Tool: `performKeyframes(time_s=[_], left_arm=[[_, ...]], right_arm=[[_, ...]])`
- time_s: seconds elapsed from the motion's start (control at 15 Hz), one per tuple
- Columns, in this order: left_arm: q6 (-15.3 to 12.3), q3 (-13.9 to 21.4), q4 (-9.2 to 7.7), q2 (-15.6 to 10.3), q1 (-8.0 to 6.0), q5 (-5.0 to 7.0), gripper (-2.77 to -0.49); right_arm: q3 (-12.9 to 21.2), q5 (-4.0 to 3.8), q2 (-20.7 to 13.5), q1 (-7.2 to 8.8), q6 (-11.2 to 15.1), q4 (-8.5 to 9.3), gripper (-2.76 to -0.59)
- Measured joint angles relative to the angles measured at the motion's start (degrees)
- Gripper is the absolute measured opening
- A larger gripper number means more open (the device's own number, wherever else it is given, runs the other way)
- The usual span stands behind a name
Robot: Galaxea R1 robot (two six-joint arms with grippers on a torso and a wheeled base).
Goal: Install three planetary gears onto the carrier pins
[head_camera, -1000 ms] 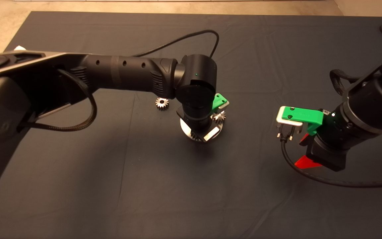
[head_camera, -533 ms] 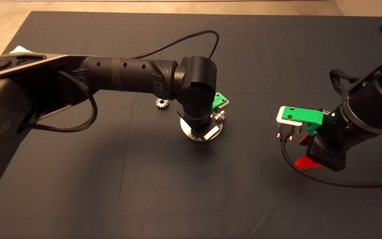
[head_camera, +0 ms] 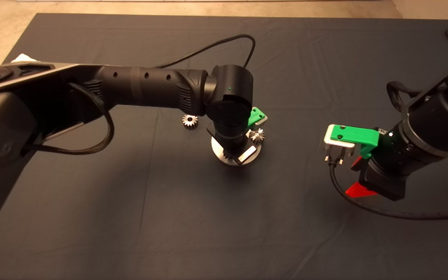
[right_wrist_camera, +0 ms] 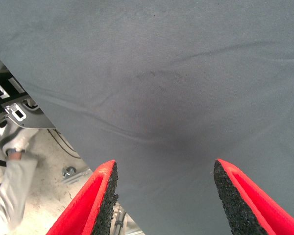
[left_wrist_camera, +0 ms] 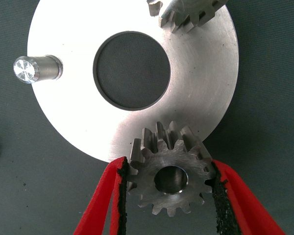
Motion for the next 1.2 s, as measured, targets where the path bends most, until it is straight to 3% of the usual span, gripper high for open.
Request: performKeyframes(time_s=[0.67,0.87,1.2], left_arm=[[0.0,0.4,0.83,0.0,0.33,0.02,-2.33],[0.0,0.8,1.00,0.0,0.96,0.57,-2.33],[0.0,1.0,0.99,0.0,1.58,0.20,-2.33]], right_arm=[[0.0,0.00,0.0,0.02,0.0,0.00,-1.92],[0.0,0.00,0.0,0.02,0.0,0.00,-1.92],[0.0,-0.02,0.0,0.18,-0.2,0.00,-1.92]])
